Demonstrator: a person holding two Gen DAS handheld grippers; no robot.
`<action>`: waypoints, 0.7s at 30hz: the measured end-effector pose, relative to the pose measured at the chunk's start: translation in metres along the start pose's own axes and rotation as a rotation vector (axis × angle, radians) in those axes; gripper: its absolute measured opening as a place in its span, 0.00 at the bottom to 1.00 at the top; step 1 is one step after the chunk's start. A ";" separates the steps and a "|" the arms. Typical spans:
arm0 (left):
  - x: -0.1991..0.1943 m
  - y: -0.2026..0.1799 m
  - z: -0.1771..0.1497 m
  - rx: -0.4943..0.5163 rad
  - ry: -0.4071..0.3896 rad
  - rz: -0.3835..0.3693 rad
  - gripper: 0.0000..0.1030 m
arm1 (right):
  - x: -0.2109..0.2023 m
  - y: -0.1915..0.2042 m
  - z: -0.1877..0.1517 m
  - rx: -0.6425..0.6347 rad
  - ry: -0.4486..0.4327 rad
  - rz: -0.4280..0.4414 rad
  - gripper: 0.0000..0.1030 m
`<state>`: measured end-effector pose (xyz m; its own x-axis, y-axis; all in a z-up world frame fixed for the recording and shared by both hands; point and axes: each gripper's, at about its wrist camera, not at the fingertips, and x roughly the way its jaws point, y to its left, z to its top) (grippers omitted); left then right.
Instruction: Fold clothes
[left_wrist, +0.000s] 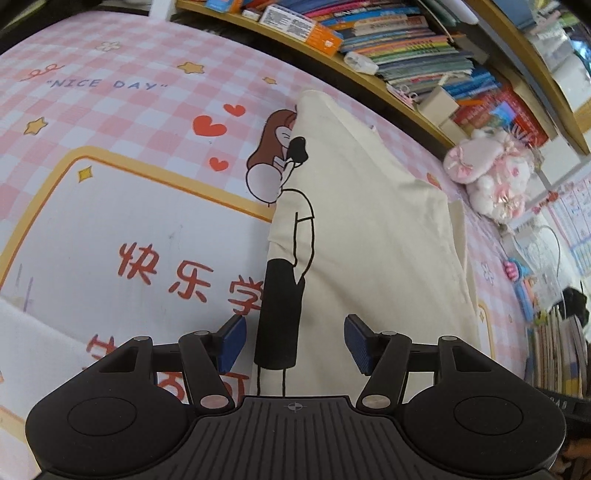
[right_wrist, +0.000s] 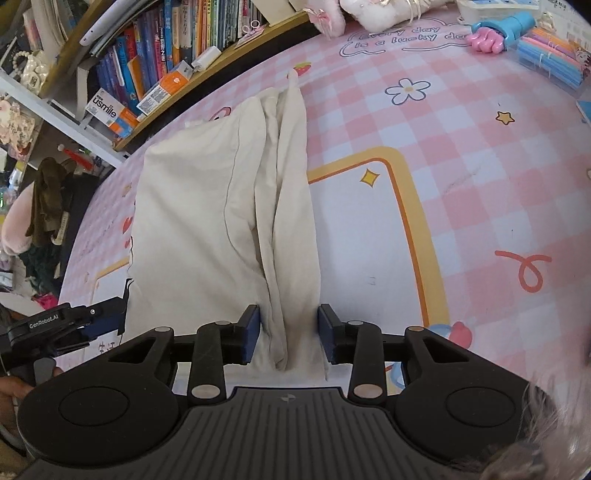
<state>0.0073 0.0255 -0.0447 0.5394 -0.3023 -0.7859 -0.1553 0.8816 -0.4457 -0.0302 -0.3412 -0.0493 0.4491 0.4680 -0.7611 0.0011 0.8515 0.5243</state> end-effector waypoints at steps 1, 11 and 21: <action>0.000 0.000 0.000 -0.011 0.000 0.004 0.56 | 0.000 0.001 0.000 -0.008 0.002 -0.003 0.28; -0.041 -0.023 -0.012 0.058 -0.082 -0.045 0.04 | 0.004 0.006 0.001 -0.074 0.016 -0.027 0.21; -0.017 0.011 -0.018 0.000 0.010 0.029 0.09 | 0.003 0.009 -0.004 -0.099 0.042 0.008 0.25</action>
<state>-0.0182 0.0339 -0.0433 0.5264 -0.2797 -0.8029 -0.1713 0.8901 -0.4224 -0.0325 -0.3309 -0.0488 0.4111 0.4827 -0.7733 -0.0915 0.8658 0.4919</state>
